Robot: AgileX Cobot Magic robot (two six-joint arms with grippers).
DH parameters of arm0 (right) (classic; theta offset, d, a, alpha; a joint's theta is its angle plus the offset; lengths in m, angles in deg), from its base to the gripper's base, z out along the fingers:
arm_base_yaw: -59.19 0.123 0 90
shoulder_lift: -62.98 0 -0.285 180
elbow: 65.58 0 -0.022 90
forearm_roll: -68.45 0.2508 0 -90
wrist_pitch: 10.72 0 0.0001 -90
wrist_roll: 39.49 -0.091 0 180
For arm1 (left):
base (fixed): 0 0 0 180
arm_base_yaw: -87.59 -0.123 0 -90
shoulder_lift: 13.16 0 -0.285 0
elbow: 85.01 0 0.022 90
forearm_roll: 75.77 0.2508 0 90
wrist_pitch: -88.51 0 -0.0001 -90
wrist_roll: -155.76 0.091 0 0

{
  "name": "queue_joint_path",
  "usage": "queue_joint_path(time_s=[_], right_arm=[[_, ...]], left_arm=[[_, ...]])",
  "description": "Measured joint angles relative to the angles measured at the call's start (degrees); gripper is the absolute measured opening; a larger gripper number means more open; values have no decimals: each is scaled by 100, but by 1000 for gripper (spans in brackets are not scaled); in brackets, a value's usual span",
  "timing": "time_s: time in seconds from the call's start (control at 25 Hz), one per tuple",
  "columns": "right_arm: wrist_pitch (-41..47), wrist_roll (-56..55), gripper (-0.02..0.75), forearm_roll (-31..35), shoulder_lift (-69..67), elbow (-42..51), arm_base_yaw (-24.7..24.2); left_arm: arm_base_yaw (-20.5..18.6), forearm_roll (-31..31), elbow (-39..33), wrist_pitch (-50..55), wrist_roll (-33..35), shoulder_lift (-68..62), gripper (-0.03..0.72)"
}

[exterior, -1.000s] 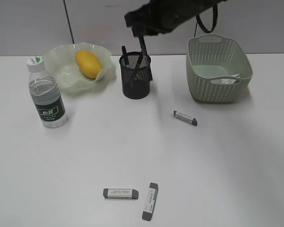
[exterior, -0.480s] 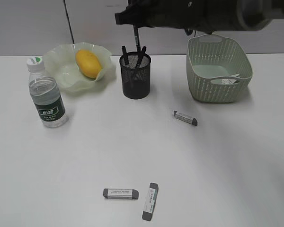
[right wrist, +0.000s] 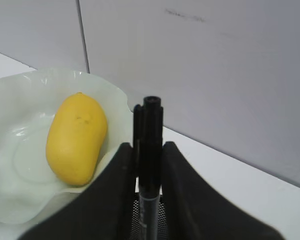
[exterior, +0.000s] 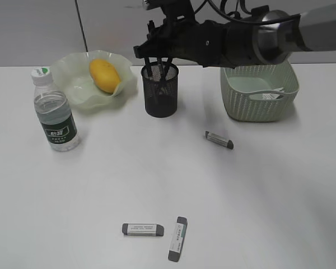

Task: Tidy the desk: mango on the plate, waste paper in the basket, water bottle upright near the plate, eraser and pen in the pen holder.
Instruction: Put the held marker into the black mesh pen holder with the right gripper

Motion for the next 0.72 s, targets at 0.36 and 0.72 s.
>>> queue_joint_path(time_s=[0.36,0.72], right_arm=[[198,0,540,-221,75,0,0],[1800,0,542,-277,985,-26,0]], left_arm=[[0,0,0,0,0,0,578],[0,0,0,-5,0,0,578]])
